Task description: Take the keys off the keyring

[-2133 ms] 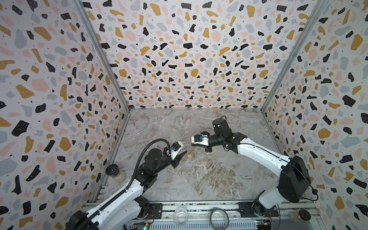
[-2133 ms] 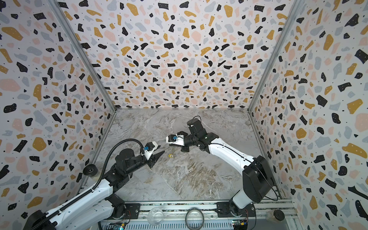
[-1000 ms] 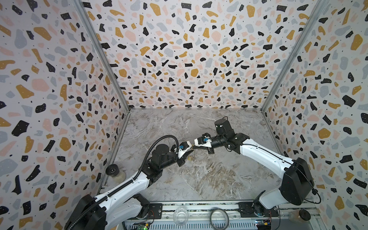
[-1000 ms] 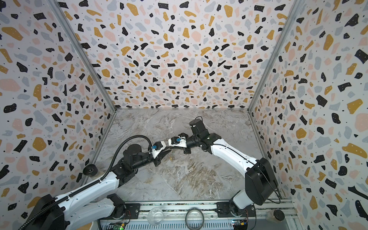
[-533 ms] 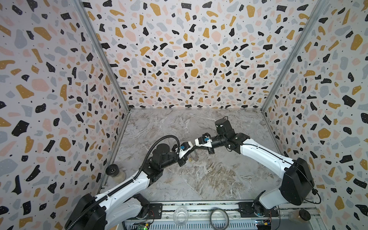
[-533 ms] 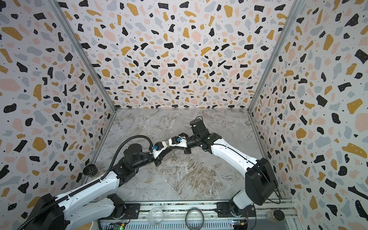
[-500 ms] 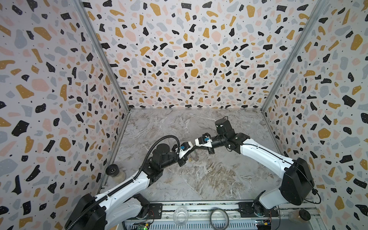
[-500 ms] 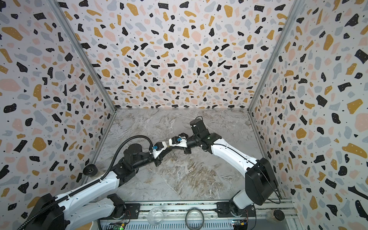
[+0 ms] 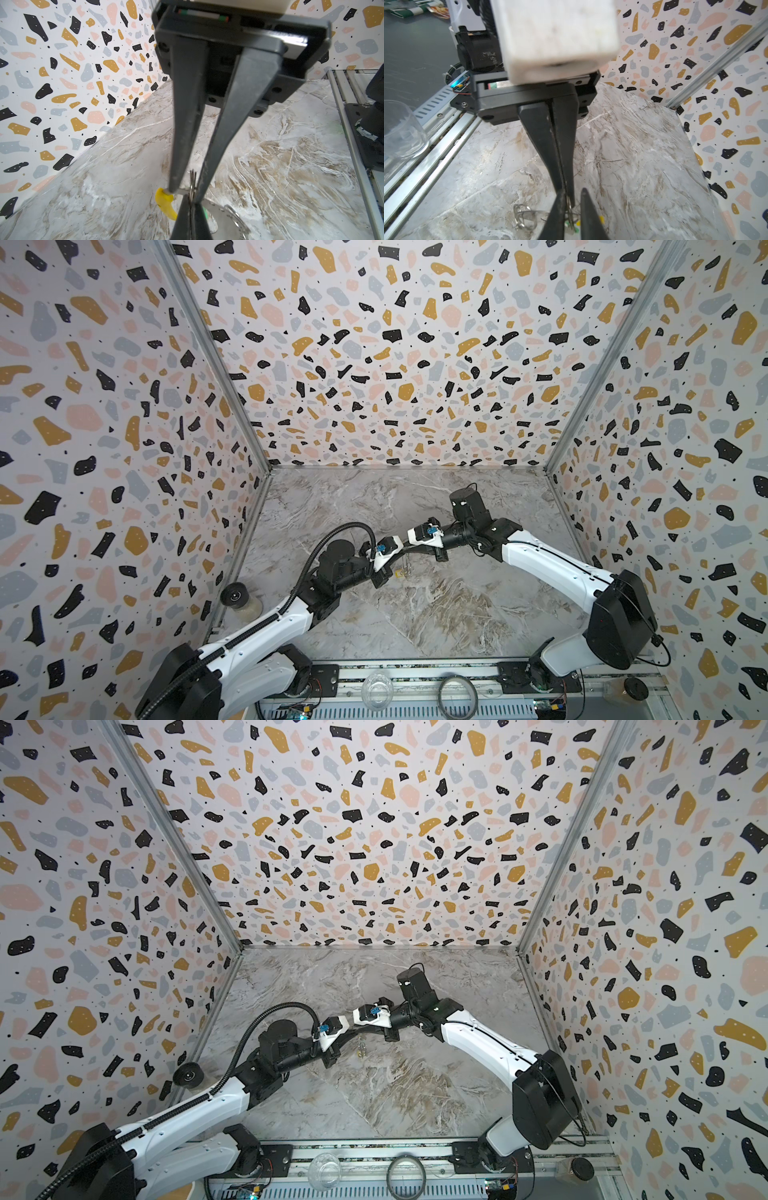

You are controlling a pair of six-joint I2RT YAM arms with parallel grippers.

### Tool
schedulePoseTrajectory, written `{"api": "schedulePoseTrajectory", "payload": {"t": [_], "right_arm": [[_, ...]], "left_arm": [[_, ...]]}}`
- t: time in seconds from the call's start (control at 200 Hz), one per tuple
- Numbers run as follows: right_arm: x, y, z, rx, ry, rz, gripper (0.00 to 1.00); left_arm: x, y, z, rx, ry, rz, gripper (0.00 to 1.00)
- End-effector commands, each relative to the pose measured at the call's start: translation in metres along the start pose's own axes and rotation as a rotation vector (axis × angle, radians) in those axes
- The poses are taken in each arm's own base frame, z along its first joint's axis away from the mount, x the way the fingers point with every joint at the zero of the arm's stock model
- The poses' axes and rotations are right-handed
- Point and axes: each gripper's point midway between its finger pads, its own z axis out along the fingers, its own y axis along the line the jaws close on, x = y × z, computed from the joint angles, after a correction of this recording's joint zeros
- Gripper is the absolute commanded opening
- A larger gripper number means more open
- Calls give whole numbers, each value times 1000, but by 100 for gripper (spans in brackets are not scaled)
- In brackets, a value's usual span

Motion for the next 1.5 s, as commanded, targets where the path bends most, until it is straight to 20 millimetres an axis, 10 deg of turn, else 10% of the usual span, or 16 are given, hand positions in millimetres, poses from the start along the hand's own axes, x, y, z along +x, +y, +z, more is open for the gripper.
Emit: {"api": "schedulePoseTrajectory", "payload": {"t": [0.0, 0.33, 0.806, 1.492], "right_arm": [[-27, -17, -25, 147, -40, -94, 30], [-10, -23, -67, 351, 16, -57, 39], [41, 17, -28, 235, 50, 149, 46], [36, 2, -11, 316, -36, 215, 48]], "left_arm": [[-31, 0, 3, 31, -84, 31, 0], [-42, -2, 5, 62, -120, 31, 0], [-54, -7, 4, 96, -159, 35, 0], [-50, -6, 6, 86, -163, 38, 0]]}}
